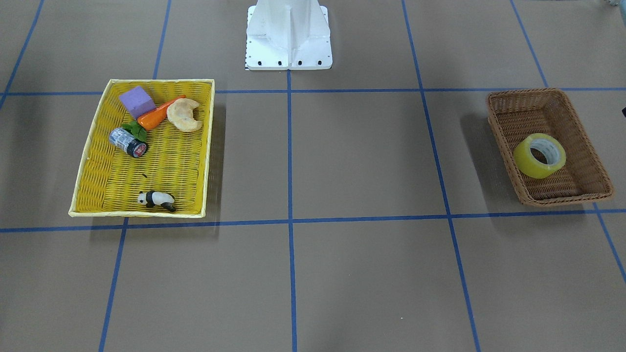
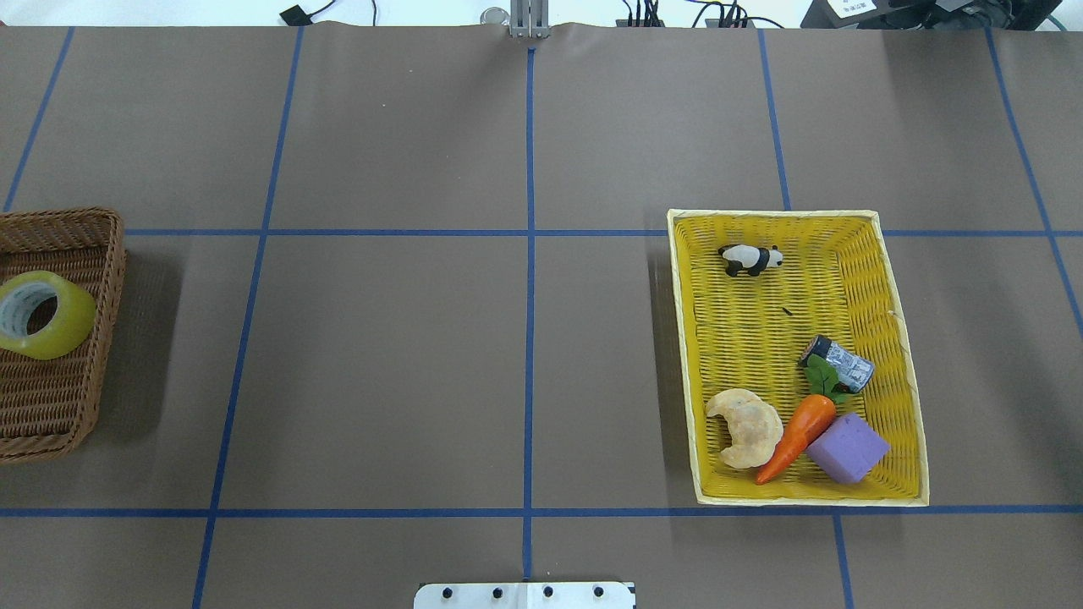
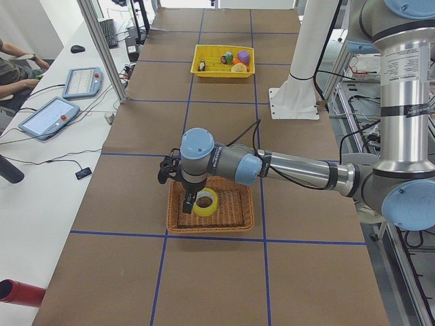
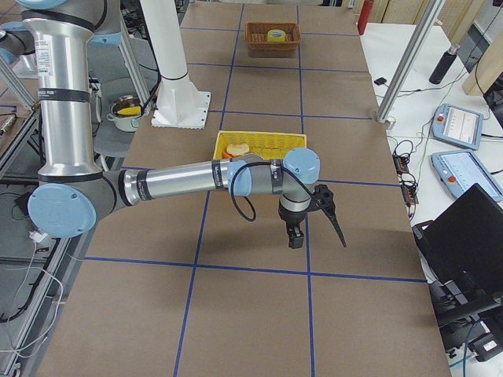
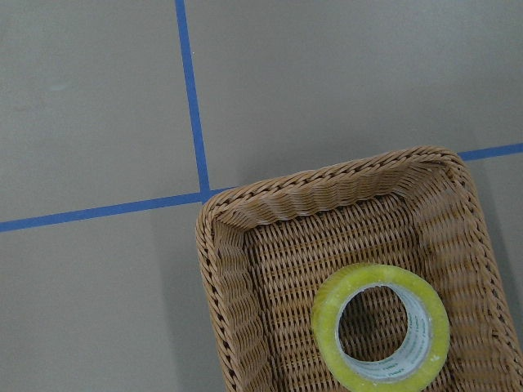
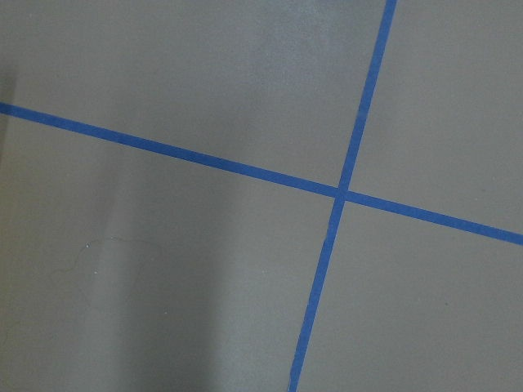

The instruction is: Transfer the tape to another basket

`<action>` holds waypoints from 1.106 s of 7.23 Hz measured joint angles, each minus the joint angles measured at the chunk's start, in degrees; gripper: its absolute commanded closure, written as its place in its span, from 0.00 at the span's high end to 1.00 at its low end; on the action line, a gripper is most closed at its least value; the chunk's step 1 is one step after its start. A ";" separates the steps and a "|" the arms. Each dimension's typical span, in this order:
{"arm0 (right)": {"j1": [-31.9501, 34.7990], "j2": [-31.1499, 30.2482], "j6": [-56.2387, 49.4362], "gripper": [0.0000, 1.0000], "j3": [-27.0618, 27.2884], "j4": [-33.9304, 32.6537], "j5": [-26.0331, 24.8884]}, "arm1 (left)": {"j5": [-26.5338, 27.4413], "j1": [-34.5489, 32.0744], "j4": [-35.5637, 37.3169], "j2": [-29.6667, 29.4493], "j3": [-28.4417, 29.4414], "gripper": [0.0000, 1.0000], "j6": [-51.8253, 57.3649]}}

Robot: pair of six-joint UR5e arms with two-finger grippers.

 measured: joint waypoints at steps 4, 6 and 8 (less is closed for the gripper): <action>0.70 -1.36 -0.08 1.00 1.26 -0.03 -0.20 | -0.38 0.06 -0.07 0.27 0.04 0.99 -0.04; 0.69 -0.96 -0.16 1.00 1.44 -0.01 -1.16 | -0.49 0.08 -0.07 0.44 -0.36 0.99 -0.05; 0.66 0.11 -0.08 1.00 1.84 -0.17 -1.23 | -1.09 0.09 -0.15 0.63 -0.52 0.99 -0.05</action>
